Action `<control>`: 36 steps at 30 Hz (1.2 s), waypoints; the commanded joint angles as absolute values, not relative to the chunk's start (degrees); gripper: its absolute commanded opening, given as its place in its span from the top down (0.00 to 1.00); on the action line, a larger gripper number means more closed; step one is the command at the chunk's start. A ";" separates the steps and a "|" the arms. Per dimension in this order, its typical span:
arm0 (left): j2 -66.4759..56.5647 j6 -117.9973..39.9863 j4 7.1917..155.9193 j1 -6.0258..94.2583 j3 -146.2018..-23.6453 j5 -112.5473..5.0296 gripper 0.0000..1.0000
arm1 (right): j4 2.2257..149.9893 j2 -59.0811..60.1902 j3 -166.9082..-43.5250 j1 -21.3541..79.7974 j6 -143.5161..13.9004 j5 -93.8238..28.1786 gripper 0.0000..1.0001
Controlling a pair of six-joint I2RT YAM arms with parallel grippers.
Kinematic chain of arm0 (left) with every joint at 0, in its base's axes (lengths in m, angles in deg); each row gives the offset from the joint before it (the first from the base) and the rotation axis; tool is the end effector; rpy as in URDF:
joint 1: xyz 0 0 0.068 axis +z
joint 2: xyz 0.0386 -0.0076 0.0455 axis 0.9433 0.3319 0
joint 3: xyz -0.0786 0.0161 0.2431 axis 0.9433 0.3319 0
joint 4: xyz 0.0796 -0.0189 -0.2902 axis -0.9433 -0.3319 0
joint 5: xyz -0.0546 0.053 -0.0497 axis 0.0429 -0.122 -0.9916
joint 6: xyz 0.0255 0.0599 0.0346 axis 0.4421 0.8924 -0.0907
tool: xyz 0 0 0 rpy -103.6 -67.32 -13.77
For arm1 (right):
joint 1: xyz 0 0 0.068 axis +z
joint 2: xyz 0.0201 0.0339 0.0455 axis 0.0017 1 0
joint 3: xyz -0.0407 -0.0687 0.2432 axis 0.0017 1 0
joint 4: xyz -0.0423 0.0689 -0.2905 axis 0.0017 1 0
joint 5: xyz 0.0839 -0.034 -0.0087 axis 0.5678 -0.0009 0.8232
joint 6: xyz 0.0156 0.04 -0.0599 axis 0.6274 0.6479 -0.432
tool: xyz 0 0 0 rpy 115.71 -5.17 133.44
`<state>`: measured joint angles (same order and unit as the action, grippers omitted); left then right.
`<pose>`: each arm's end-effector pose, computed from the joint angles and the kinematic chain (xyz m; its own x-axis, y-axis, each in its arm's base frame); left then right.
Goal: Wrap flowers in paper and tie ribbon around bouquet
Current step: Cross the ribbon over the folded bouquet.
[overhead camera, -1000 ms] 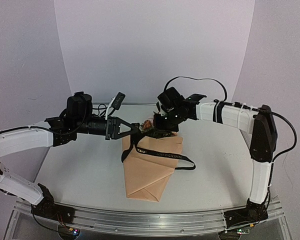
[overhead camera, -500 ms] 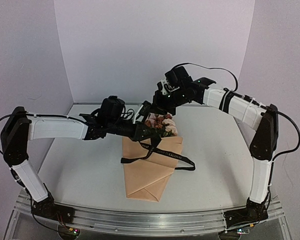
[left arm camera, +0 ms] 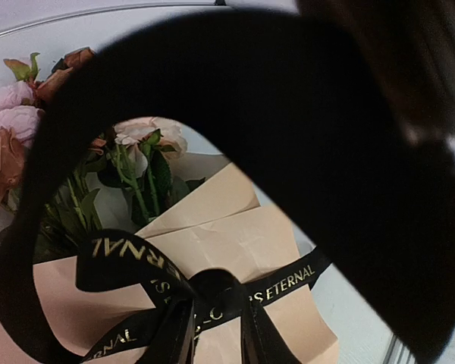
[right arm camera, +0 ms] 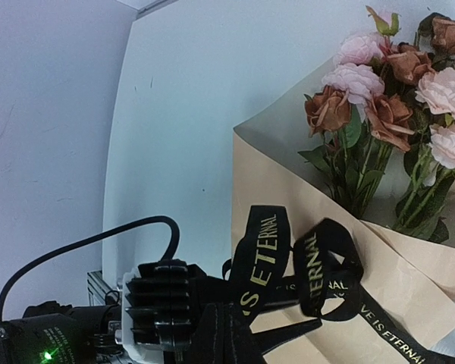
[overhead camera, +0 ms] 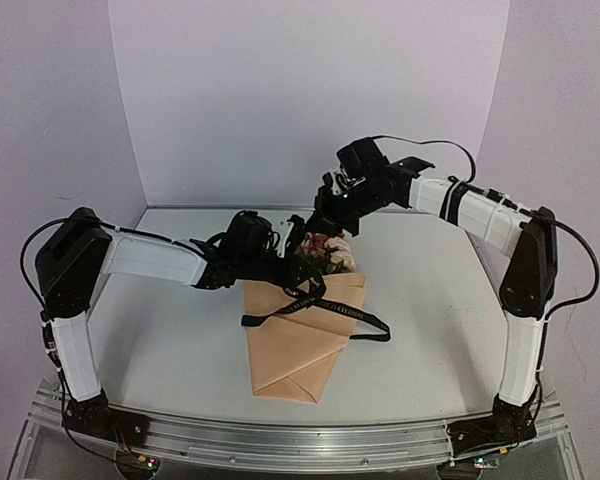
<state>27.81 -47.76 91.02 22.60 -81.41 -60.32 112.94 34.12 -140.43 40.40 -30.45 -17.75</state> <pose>0.3058 -0.3634 0.1486 -0.5963 0.1603 -0.7866 0.7066 0.5699 -0.4195 0.3749 0.3495 0.2923 -0.9169 0.0185 -0.3986 -0.2850 0.6688 0.6866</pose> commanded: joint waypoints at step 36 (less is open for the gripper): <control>27.49 -47.77 61.65 29.12 -98.34 -72.90 0.48 | 112.16 16.46 -103.37 51.87 -31.24 -35.39 1.00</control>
